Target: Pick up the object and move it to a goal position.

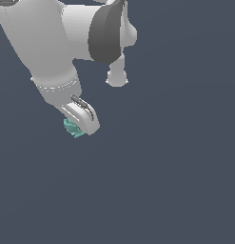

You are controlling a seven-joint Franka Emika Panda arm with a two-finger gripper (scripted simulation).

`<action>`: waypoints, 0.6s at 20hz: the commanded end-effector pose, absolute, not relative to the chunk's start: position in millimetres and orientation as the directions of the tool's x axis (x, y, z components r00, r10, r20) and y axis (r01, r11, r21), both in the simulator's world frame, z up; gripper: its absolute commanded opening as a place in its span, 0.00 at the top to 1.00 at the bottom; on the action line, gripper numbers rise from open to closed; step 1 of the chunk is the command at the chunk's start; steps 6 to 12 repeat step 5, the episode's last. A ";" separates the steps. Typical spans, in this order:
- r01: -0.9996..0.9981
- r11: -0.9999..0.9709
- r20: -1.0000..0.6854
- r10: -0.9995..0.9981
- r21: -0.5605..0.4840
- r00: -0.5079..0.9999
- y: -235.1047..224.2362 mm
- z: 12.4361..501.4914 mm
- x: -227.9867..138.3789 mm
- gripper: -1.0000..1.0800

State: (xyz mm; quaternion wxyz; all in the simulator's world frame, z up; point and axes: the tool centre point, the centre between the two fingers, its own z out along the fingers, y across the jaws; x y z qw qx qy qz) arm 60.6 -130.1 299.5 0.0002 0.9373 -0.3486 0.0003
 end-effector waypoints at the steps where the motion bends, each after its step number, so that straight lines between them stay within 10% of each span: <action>1: -0.653 -0.757 0.000 -0.653 0.000 0.757 -132.0 302.7 62.8 1.00; 12: -0.653 -0.757 0.000 -0.653 0.000 0.757 -132.9 304.1 64.0 1.00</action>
